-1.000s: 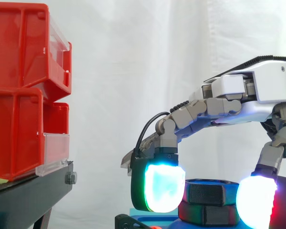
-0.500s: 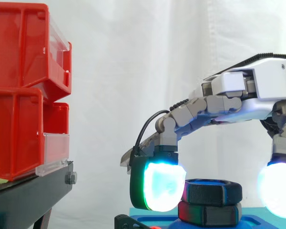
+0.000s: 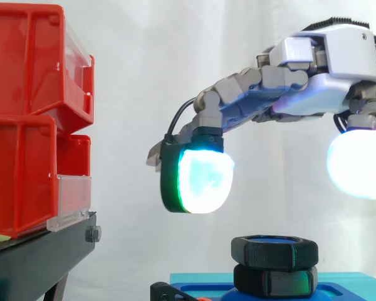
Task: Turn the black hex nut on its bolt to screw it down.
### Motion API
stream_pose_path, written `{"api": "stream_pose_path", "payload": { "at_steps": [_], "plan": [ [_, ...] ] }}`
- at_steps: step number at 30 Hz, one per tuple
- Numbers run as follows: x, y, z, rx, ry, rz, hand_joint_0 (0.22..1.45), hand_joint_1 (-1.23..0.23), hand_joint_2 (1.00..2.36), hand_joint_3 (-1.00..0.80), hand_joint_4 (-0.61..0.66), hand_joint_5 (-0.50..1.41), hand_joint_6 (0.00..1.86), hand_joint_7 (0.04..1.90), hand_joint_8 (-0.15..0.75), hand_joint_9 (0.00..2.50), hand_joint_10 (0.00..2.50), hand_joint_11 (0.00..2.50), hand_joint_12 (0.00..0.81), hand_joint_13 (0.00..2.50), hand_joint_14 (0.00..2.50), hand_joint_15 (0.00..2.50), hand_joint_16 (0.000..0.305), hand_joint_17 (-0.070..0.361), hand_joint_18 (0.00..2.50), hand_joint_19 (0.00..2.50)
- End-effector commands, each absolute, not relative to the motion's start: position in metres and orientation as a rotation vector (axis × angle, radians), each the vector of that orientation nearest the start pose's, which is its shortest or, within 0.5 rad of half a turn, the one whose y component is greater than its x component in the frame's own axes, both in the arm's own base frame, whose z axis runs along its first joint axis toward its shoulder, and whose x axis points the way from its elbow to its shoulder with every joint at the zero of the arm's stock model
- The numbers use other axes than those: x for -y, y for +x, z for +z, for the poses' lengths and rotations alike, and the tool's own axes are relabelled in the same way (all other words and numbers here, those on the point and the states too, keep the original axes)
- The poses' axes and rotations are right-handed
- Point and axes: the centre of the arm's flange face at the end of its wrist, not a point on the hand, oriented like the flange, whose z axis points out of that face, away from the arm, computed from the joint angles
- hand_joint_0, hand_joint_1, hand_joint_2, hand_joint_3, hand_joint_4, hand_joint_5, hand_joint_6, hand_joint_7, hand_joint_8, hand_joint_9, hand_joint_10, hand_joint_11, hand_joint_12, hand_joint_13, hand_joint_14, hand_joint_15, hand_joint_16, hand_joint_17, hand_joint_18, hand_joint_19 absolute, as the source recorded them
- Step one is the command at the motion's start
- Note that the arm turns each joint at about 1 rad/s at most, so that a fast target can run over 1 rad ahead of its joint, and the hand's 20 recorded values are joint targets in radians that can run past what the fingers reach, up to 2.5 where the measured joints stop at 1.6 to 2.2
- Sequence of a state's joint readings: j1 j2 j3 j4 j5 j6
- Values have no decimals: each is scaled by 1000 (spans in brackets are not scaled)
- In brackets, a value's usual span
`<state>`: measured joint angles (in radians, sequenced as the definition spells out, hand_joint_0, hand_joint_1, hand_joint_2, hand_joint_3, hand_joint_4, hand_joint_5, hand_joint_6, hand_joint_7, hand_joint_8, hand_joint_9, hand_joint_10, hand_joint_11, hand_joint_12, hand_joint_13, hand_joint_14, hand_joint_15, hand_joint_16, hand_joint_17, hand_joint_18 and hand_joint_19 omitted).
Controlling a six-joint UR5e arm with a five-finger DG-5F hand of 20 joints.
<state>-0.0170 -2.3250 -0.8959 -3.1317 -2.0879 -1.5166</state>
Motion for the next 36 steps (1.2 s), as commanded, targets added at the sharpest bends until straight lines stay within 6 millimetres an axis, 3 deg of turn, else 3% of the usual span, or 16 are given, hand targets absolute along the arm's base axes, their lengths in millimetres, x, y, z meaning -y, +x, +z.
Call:
{"api": "stream_pose_path", "payload": {
  "at_steps": [1, 6, 18, 20, 22, 26, 29, 32, 36],
  "plan": [
    [99, 751, 345, -1649, -331, 451, 382, -488, 1000, -500, 329, -197, 501, 1004, 348, 364, 7, 338, 374, 334, 1, 56, 62, 140, 340, 168],
    [103, 731, 359, -1673, -335, 443, 394, -486, 1000, -500, 319, -198, 501, 1001, 340, 356, 7, 332, 367, 328, 0, 54, 61, 137, 326, 169],
    [118, 627, 367, -1649, -214, 405, 427, -497, 1000, -500, 302, -196, 501, 995, 326, 353, 7, 325, 356, 321, 1, 51, 57, 129, 304, 166],
    [119, 621, 367, -1645, -202, 405, 431, -502, 1000, -500, 300, -196, 501, 991, 325, 355, 7, 322, 356, 317, 2, 46, 57, 128, 299, 167],
    [124, 609, 363, -1641, -165, 400, 433, -501, 1000, -500, 297, -195, 501, 984, 325, 355, 7, 318, 360, 317, 0, 51, 57, 128, 299, 169],
    [137, 575, 336, -1684, -103, 401, 436, -499, 1000, -500, 269, -203, 502, 892, 323, 323, 6, 271, 370, 279, 0, 23, 58, 130, 262, 147],
    [142, 569, 326, -1695, -85, 401, 438, -499, 1000, -500, 254, -209, 502, 815, 319, 293, 5, 207, 377, 252, 0, 7, 59, 132, 235, 152],
    [149, 561, 325, -1708, -60, 406, 442, -501, 1000, -500, 239, -216, 502, 754, 312, 274, 5, 151, 378, 232, 0, 0, 59, 133, 217, 140],
    [157, 533, 323, -1718, 7, 434, 445, -499, 1000, -500, 224, -222, 501, 690, 305, 238, 2, 78, 380, 197, 0, 0, 59, 133, 199, 130]
  ]
}}
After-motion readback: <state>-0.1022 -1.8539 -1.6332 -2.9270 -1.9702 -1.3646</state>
